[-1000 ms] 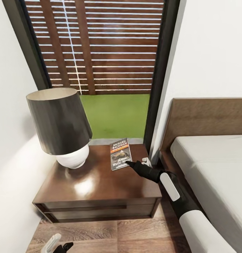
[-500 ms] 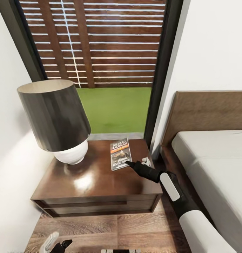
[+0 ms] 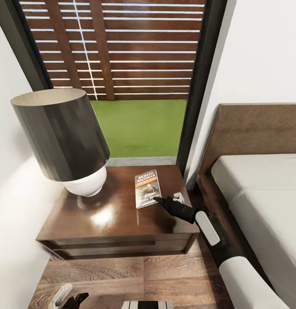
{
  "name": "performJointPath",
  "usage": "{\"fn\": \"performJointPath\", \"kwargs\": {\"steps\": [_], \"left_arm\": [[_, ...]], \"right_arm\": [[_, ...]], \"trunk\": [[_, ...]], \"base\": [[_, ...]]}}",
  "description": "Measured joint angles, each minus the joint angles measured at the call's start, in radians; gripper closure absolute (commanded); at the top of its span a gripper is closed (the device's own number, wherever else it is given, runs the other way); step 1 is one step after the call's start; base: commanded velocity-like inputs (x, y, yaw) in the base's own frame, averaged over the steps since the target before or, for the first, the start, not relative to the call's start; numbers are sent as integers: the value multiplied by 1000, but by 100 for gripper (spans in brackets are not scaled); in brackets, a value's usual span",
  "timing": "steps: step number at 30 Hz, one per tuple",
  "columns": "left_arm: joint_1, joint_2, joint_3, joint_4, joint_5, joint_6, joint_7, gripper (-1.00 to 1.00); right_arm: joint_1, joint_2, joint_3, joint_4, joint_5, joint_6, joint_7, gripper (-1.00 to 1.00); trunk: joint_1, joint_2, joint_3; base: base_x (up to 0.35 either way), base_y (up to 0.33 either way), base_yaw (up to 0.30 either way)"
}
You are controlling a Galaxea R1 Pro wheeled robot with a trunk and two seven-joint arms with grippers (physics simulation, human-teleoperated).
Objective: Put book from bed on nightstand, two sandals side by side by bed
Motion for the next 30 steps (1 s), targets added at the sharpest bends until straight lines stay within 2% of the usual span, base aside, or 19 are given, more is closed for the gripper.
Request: {"fn": "performJointPath", "kwargs": {"steps": [10, 17, 30], "left_arm": [[0, 0, 0, 0, 1, 0, -1, -100], [0, 1, 0, 0, 1, 0, -1, -100], [0, 1, 0, 0, 2, 0, -1, -100]], "right_arm": [[0, 0, 0, 0, 0, 0, 0, 100], [0, 0, 0, 0, 2, -1, 0, 100], [1, 0, 0, 0, -1, 0, 0, 100]], "trunk": [[0, 0, 0], [3, -2, -27], [3, -2, -27]], "base": [[0, 0, 0], [0, 0, 0], [0, 0, 0]]}}
